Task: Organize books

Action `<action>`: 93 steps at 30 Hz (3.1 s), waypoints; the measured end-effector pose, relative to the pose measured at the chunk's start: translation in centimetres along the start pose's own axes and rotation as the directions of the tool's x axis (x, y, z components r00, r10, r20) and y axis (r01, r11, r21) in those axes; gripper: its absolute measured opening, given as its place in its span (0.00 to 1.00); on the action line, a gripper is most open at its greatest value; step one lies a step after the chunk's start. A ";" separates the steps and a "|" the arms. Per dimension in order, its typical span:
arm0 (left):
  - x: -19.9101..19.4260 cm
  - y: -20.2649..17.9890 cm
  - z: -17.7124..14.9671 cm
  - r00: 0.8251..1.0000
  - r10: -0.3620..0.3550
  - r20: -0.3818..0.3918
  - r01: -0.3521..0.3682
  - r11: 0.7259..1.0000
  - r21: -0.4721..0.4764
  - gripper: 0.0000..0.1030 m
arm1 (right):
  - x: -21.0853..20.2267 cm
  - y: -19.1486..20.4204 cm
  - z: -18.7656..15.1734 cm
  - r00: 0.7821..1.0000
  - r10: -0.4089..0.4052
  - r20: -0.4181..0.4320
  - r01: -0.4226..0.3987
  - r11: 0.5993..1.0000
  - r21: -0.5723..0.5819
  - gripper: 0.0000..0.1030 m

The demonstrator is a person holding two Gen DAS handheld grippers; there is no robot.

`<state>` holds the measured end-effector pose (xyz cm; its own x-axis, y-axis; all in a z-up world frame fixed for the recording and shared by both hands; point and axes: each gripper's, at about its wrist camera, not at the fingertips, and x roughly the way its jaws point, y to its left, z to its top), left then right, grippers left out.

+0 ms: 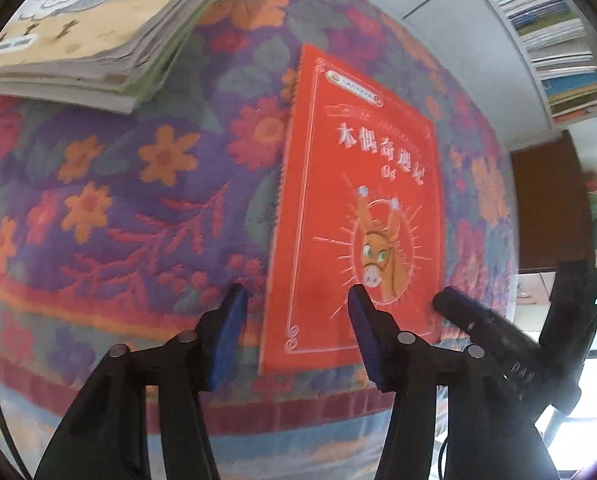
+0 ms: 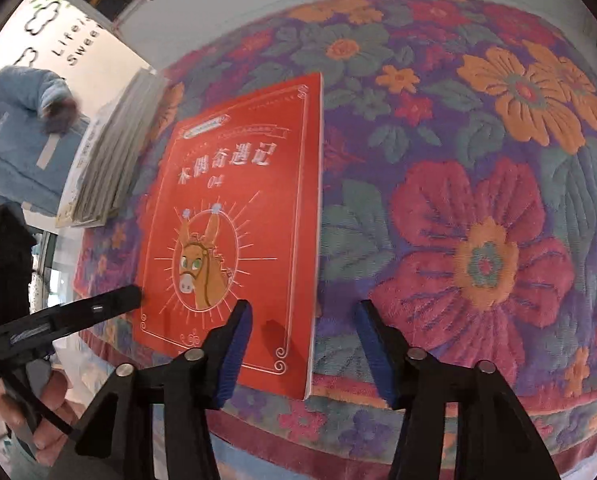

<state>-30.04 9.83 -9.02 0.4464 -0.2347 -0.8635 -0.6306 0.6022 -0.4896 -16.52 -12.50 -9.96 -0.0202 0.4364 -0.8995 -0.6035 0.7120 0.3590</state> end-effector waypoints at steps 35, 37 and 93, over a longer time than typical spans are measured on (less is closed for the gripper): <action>1.2 -2.0 2.5 0.882 -0.470 -0.014 0.447 0.846 -0.290 0.11 | 2.9 -7.7 3.7 0.745 0.666 0.048 -0.636 0.685 0.355 0.31; 1.0 -3.3 2.7 0.941 -0.337 -0.038 0.324 0.927 -0.187 0.16 | 1.3 -5.6 4.1 0.839 0.545 0.018 -0.535 0.816 0.220 0.29; -13.0 15.7 15.3 0.977 -0.037 0.210 0.047 0.998 -0.040 0.28 | 8.4 26.1 11.1 0.983 0.173 0.056 -0.168 0.982 -0.088 0.37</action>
<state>-36.01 34.05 -3.66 0.5931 -0.0916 -0.7999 -0.6339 0.5595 -0.5340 -23.59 15.86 -5.35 -0.0797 0.5836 -0.8082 -0.6590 0.5774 0.4819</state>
